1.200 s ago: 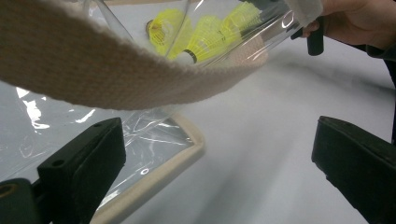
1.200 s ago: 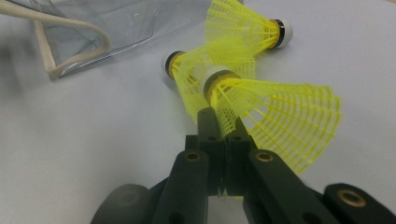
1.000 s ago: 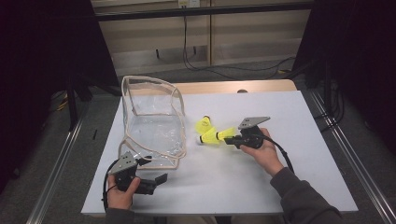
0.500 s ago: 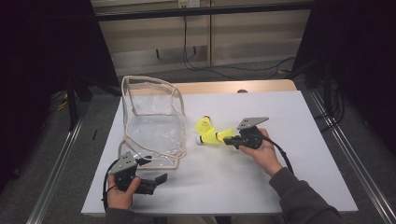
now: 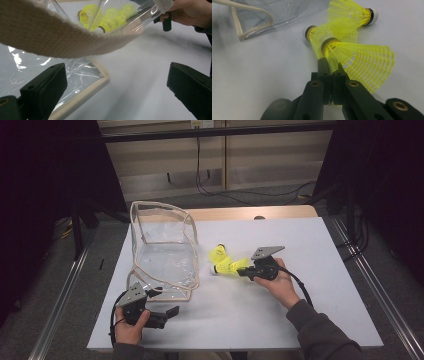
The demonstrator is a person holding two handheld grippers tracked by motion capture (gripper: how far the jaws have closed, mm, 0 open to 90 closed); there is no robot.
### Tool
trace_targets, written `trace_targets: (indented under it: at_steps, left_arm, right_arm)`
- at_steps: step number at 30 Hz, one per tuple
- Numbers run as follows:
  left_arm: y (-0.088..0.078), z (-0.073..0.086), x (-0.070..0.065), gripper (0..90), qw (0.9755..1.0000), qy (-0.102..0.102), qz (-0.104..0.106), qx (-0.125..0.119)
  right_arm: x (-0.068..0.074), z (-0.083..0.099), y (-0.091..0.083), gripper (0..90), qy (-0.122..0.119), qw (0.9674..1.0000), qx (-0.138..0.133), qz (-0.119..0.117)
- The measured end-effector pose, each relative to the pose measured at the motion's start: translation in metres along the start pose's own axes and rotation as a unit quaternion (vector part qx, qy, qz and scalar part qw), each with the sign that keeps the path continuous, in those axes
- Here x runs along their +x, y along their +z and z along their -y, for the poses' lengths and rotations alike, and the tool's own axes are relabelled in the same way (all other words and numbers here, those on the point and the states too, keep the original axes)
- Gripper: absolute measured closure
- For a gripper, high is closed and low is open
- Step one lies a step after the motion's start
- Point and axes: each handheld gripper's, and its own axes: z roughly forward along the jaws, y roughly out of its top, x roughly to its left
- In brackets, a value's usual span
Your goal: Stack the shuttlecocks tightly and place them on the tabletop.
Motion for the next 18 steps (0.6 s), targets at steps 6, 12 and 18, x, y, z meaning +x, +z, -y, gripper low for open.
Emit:
trace_targets:
  at_steps: [6, 12, 18]
  left_arm:
    - [0.0004, 0.0, -0.0001, 2.9, 1.0, -0.001, 0.0, 0.0]
    - [0.0002, 0.0, 0.0001, 2.9, 1.0, 0.0, 0.0, 0.001]
    - [0.0003, 0.0, 0.0001, 2.9, 1.0, 0.0, 0.0, 0.001]
  right_arm:
    - [0.0009, 0.0001, 0.0009, 89.1, 0.0, 1.0, 0.0, -0.002]
    - [0.0027, 0.0, 0.0028, 89.1, -0.003, 1.0, 0.002, -0.004]
    - [0.0043, -0.0005, 0.0044, 89.1, -0.007, 1.0, 0.004, -0.005]
